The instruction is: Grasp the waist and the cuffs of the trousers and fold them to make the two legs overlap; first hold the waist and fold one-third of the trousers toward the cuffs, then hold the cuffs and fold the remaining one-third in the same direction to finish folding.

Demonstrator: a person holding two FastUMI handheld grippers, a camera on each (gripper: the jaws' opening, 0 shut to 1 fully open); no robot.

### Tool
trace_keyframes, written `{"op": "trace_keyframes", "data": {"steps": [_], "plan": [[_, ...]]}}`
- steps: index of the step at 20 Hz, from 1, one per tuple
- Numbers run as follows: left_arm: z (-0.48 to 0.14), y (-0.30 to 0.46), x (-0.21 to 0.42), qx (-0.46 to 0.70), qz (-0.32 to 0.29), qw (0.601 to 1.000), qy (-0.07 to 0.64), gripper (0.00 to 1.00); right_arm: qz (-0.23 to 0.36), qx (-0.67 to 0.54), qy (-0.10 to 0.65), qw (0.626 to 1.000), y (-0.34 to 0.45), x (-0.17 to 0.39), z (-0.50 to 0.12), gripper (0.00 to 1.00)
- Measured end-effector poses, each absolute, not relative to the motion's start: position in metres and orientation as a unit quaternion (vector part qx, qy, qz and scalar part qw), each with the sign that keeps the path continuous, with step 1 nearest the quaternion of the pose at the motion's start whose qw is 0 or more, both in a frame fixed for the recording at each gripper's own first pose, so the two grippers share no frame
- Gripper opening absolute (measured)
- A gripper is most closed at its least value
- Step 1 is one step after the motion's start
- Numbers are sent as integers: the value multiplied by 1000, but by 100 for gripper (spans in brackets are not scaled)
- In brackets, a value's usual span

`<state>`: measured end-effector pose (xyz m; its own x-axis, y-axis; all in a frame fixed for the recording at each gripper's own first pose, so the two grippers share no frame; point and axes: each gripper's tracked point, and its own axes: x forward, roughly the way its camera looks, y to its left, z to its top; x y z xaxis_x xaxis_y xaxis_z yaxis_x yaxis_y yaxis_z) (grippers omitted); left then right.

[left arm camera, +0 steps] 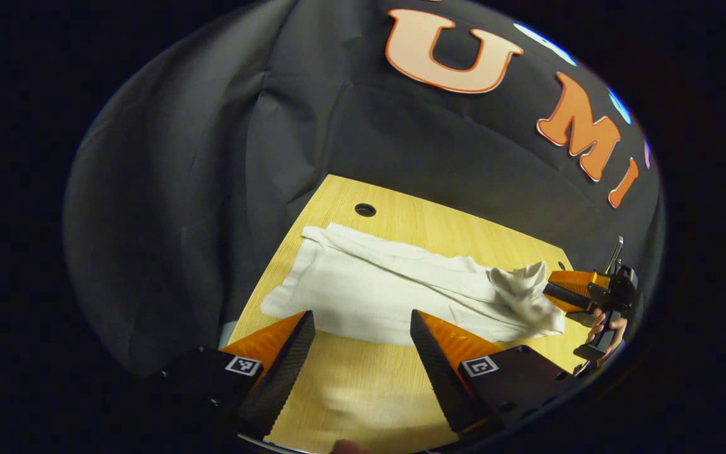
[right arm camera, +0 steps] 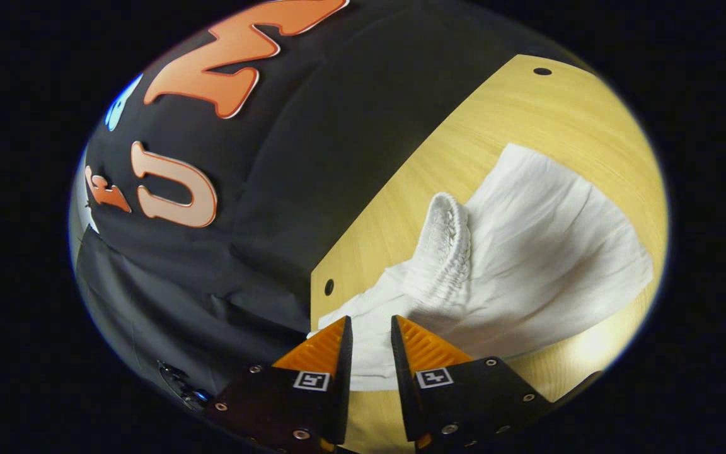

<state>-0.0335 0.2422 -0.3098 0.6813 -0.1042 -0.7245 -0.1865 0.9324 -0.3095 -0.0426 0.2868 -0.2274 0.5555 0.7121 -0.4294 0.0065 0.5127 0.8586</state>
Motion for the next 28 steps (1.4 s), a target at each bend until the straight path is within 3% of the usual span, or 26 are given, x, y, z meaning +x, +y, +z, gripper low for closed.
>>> {"op": "trace_keyframes", "data": {"steps": [1, 2, 3, 5, 8, 14, 22, 28], "plan": [[-315, 243, -34, -194, 24, 894, 404, 99, 232, 432, 412, 768, 290, -45, -230, 38], [-321, 246, -37, -209, 25, 888, 410, 99, 236, 429, 410, 770, 294, -45, -229, 30], [-327, 248, -38, -224, 27, 882, 414, 99, 237, 427, 407, 772, 294, -46, -227, 43], [-340, 256, -39, -263, 34, 867, 423, 100, 236, 421, 399, 779, 292, -45, -220, 46], [-366, 262, -48, -335, 58, 826, 450, 100, 228, 406, 395, 792, 284, -44, -219, 62], [-410, 296, -51, -447, 98, 764, 455, 99, 203, 375, 381, 820, 256, -48, -221, 83], [-448, 321, -25, -507, 113, 733, 439, 99, 171, 368, 378, 832, 233, -60, -219, 87], [-455, 314, 18, -509, 96, 744, 423, 94, 147, 381, 379, 830, 210, -76, -222, 87]]}}
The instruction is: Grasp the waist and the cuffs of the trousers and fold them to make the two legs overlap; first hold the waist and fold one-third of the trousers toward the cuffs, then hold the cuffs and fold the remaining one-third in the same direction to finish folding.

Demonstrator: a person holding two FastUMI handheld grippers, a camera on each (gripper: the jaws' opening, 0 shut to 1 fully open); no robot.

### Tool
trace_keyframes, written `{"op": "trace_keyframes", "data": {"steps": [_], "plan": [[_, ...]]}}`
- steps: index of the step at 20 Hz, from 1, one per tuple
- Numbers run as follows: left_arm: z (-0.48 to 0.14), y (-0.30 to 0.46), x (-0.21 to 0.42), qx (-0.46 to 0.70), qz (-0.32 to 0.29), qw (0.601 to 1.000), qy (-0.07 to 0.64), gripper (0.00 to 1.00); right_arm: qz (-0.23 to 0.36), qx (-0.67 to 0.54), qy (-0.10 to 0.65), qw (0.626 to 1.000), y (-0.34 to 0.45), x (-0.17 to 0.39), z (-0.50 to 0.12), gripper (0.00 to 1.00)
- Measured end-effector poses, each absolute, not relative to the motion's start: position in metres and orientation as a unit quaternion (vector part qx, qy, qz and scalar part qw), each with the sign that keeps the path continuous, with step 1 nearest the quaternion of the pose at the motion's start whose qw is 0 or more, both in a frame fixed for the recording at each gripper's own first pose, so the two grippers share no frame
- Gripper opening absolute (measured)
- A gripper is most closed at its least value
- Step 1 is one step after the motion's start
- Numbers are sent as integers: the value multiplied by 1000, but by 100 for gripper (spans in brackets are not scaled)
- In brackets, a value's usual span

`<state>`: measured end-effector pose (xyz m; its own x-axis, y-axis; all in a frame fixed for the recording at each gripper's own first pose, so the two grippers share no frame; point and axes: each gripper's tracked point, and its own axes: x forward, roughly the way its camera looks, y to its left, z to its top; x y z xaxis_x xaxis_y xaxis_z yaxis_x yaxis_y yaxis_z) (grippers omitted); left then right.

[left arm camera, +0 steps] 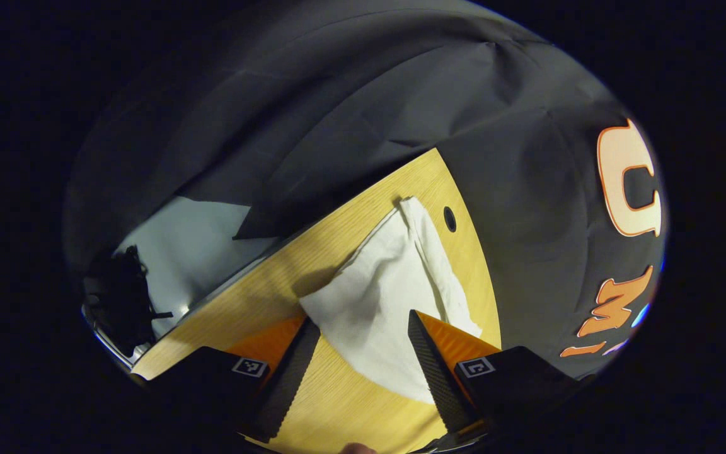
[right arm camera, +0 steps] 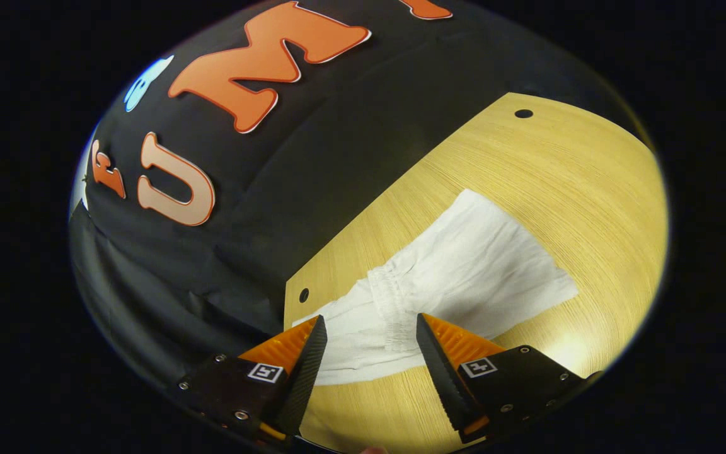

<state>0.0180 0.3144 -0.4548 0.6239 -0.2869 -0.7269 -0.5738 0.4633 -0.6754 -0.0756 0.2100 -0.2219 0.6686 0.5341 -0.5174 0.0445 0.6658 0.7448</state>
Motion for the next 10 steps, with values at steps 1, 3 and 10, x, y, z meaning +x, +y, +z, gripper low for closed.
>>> {"op": "trace_keyframes", "data": {"steps": [1, 3, 10], "plan": [[-456, 314, 21, -503, 97, 747, 424, 92, 141, 379, 379, 832, 204, -77, -223, 87], [-462, 313, 23, -495, 104, 749, 429, 82, 132, 382, 377, 834, 196, -81, -224, 87], [-462, 315, 18, -498, 141, 738, 432, 9, 98, 387, 375, 837, 169, -87, -235, 87]]}}
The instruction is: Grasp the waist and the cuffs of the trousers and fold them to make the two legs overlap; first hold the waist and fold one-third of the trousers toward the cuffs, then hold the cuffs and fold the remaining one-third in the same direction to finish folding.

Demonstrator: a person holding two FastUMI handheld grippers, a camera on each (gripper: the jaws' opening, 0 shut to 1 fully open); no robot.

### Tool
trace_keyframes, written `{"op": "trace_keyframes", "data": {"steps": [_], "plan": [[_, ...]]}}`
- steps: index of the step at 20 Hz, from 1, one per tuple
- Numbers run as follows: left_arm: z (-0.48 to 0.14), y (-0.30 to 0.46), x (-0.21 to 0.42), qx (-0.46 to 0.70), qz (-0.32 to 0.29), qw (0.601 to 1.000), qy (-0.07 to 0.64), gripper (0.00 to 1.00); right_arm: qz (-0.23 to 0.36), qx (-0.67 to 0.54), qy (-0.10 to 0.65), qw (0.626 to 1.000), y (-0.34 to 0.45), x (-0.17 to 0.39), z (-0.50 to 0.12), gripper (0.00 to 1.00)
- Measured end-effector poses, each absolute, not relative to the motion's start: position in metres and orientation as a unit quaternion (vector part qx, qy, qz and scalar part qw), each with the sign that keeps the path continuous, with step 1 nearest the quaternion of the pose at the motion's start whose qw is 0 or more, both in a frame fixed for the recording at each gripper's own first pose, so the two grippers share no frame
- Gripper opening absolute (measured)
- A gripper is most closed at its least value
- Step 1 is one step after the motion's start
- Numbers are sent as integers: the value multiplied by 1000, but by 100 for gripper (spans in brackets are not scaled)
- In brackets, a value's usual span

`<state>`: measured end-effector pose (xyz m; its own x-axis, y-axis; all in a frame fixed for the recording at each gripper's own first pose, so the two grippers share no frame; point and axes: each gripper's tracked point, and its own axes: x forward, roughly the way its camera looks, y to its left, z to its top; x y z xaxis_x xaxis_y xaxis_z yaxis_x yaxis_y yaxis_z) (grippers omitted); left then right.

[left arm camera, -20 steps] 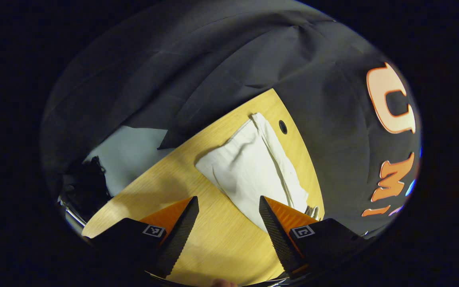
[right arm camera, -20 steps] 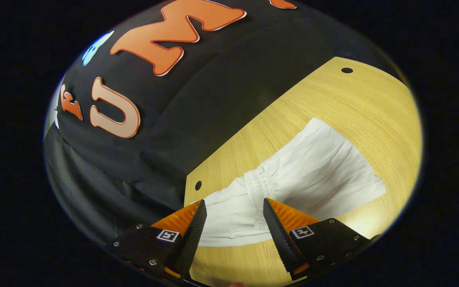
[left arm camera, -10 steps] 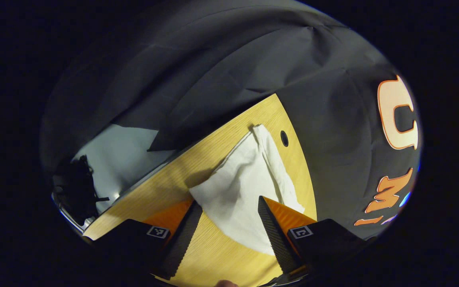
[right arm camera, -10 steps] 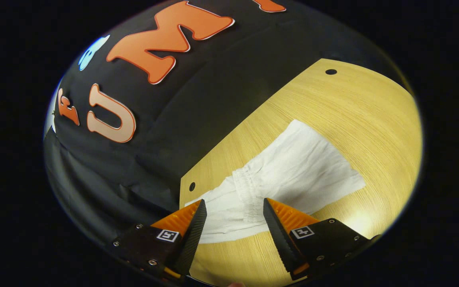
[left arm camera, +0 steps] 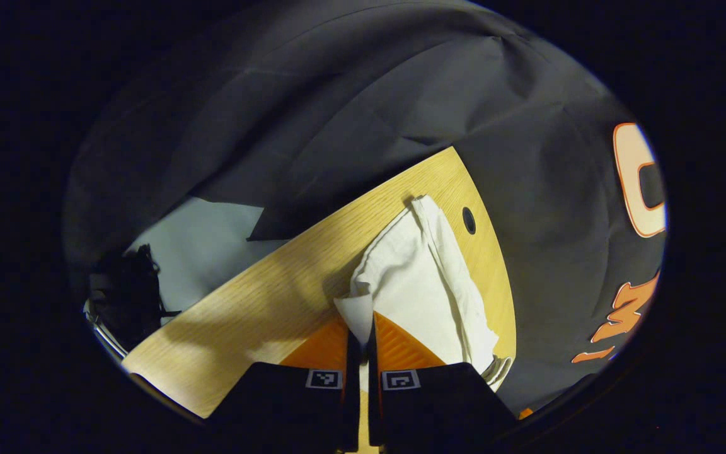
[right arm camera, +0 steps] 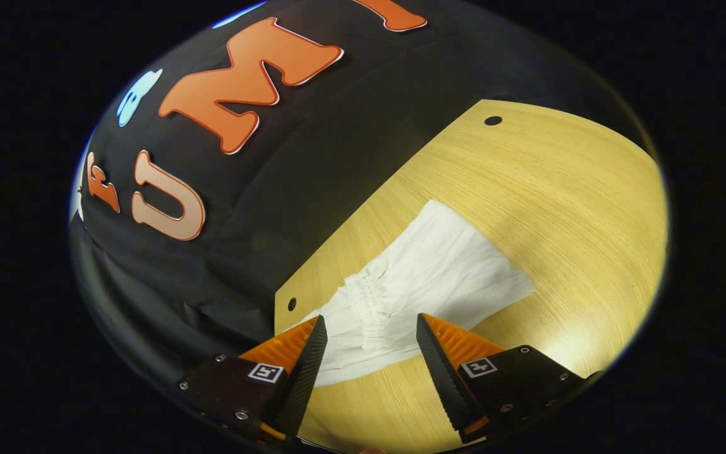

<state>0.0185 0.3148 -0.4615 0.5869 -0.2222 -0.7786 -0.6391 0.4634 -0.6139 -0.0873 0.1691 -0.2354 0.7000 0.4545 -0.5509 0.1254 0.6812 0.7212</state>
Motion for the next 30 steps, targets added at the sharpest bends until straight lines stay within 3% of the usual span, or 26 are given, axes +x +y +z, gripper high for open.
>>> {"op": "trace_keyframes", "data": {"steps": [13, 16, 30], "plan": [[-334, 283, 53, -454, 72, 811, 362, 9, 81, 373, 363, 850, 139, -69, -243, 91], [-308, 271, 58, -445, 71, 824, 344, 9, 78, 352, 354, 863, 121, -58, -241, 97], [-211, 189, 76, -407, 64, 870, 272, 5, 112, 325, 344, 873, 60, -28, -237, 97]]}}
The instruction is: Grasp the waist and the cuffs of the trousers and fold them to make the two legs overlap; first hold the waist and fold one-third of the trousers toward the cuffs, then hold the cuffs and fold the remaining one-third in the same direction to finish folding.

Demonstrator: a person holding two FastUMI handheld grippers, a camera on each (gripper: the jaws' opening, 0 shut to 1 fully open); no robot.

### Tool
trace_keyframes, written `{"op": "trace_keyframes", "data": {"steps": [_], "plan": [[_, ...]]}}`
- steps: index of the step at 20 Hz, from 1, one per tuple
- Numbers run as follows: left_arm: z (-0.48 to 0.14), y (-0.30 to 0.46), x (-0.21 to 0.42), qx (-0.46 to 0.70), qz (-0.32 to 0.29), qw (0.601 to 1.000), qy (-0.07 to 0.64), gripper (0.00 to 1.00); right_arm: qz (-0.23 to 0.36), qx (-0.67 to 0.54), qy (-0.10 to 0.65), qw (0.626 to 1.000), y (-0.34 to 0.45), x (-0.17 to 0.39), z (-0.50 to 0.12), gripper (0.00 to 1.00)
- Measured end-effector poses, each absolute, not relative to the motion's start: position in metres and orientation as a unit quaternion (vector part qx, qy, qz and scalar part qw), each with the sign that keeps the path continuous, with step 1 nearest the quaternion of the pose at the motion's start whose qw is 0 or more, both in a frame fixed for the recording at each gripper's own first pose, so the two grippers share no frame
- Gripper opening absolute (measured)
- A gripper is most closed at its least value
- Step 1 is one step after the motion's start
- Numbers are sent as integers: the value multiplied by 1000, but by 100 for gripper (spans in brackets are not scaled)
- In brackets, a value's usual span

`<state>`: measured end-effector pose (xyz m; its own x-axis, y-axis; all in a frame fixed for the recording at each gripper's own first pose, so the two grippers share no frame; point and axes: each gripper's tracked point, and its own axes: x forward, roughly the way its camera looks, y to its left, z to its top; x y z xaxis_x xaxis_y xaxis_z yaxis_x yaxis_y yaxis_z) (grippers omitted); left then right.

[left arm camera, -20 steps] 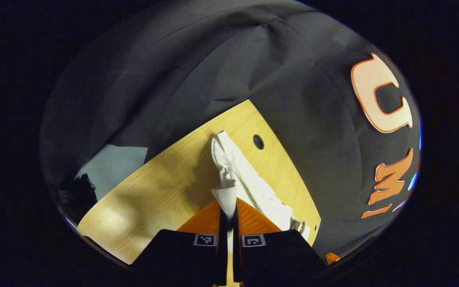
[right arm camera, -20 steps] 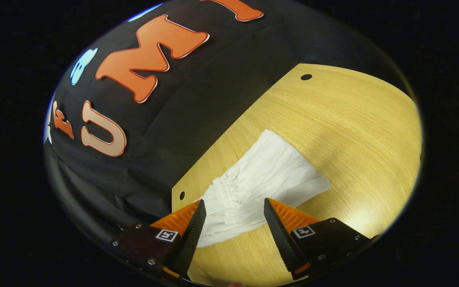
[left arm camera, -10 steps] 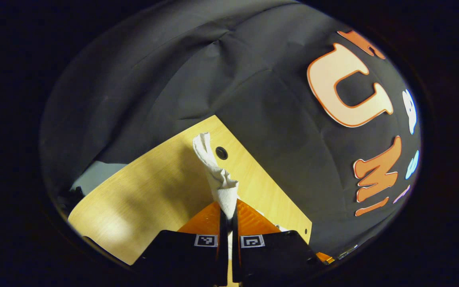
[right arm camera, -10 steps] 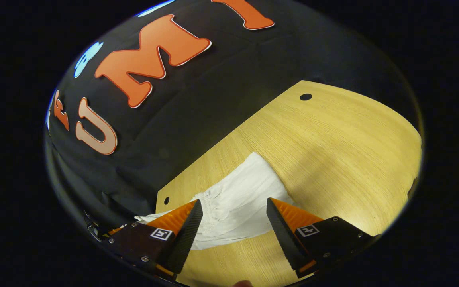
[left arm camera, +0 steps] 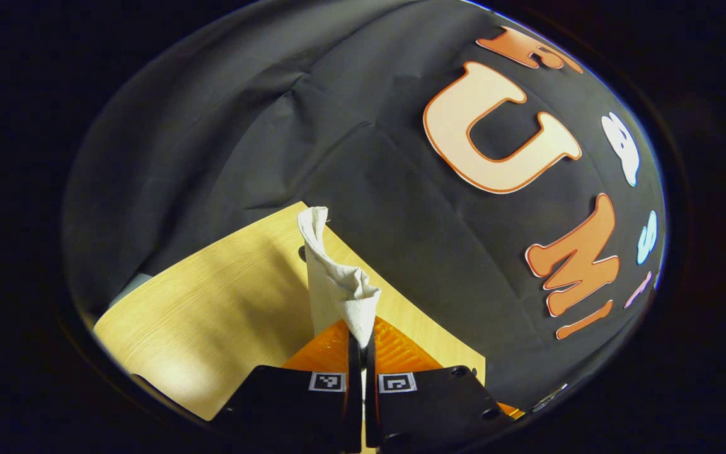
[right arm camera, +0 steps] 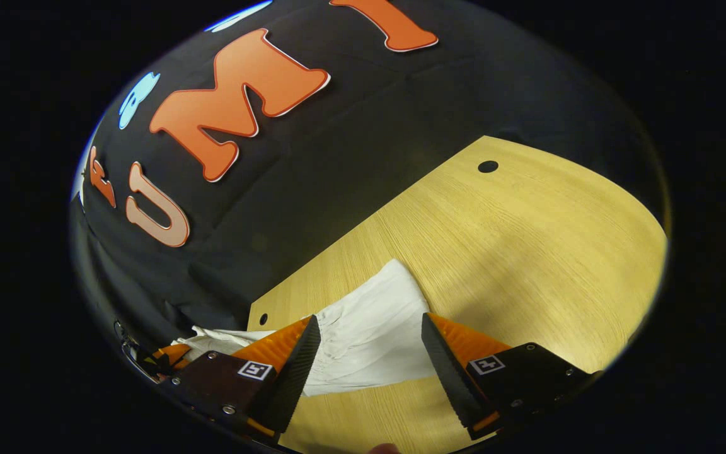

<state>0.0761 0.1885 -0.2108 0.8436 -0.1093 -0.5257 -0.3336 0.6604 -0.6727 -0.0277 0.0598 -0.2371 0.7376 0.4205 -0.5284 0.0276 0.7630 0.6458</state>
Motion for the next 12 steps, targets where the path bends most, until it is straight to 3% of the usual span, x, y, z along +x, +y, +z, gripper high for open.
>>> {"op": "trace_keyframes", "data": {"steps": [12], "plan": [[-168, 80, 120, -350, 11, 895, 275, 4, 100, 301, 334, 888, -11, -16, -243, 98]]}}
